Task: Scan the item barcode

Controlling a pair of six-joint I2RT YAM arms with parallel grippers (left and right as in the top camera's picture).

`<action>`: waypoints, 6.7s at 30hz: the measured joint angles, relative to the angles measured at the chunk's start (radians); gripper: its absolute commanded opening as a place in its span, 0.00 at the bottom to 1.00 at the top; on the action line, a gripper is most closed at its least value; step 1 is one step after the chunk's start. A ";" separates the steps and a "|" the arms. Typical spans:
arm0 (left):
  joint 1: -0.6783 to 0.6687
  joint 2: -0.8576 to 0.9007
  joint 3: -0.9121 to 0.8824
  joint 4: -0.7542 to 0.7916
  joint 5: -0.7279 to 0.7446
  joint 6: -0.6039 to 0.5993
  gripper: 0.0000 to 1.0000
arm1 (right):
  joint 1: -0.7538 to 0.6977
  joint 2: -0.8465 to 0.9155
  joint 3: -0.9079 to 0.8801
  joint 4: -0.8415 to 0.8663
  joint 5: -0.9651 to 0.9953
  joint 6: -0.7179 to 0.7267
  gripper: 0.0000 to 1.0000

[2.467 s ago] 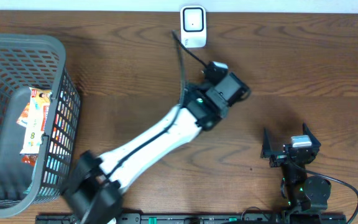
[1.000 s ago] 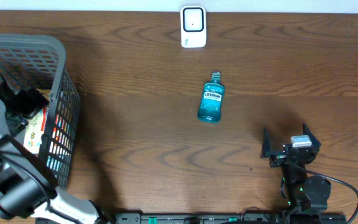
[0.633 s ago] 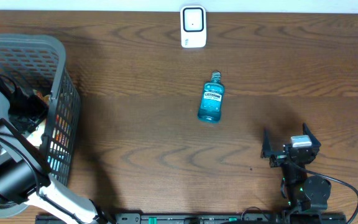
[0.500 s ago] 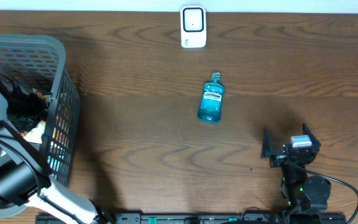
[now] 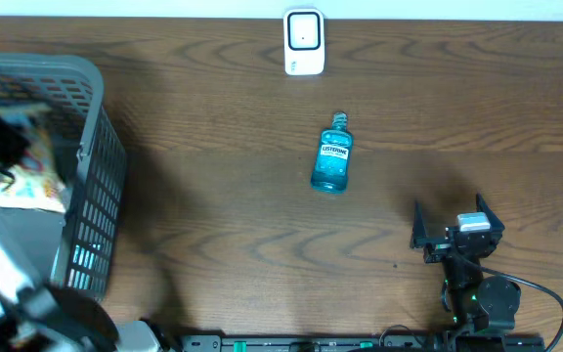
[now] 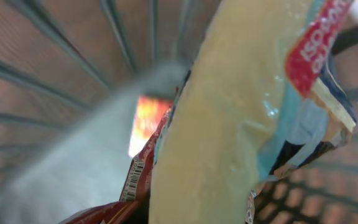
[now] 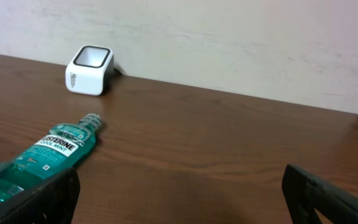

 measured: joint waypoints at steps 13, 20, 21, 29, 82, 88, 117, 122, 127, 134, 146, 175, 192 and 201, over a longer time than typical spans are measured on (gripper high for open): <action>0.000 -0.064 0.015 -0.015 -0.045 -0.035 0.19 | 0.000 0.000 0.000 0.000 0.000 0.000 0.99; 0.000 -0.064 0.015 -0.017 -0.050 -0.044 0.49 | 0.000 0.000 0.000 0.000 0.000 0.000 0.99; 0.000 -0.064 0.015 -0.022 -0.056 -0.050 0.54 | 0.000 0.000 0.000 0.000 0.000 0.000 0.99; 0.005 -0.064 -0.080 -0.014 -0.125 -0.092 0.82 | 0.000 0.000 0.000 0.000 0.000 0.000 0.99; 0.029 -0.417 0.103 0.149 0.023 -0.417 0.07 | 0.000 0.000 0.000 0.000 0.000 0.000 0.99; 0.011 -0.508 0.103 0.126 0.113 -0.630 0.07 | 0.000 0.000 0.000 0.000 0.000 0.000 0.99; -0.834 0.104 0.058 0.041 0.461 -0.396 0.08 | 0.000 0.000 0.000 0.000 0.001 0.000 0.99; -0.895 0.286 0.058 0.043 0.461 -0.385 0.07 | 0.000 0.000 0.000 0.000 0.001 0.000 0.99; -0.941 0.428 0.058 0.052 0.462 -0.381 0.07 | 0.000 0.000 0.000 0.000 0.001 0.000 0.99; -0.982 0.534 0.058 0.064 0.460 -0.381 0.08 | 0.000 0.000 0.000 0.000 0.001 0.000 0.99; -1.027 0.544 0.058 0.071 0.380 -0.384 0.53 | 0.000 0.000 0.000 0.000 0.001 0.000 0.99; -0.908 -0.219 0.073 0.045 -0.417 -0.289 0.99 | 0.000 0.000 0.000 0.000 0.001 0.000 0.99; -0.394 -0.246 0.059 -0.329 -0.824 -0.895 0.98 | 0.000 0.000 0.000 0.000 0.001 0.000 0.99; -0.123 -0.020 0.056 -0.328 -0.528 -1.043 0.98 | 0.000 0.000 0.000 0.000 0.001 0.000 0.99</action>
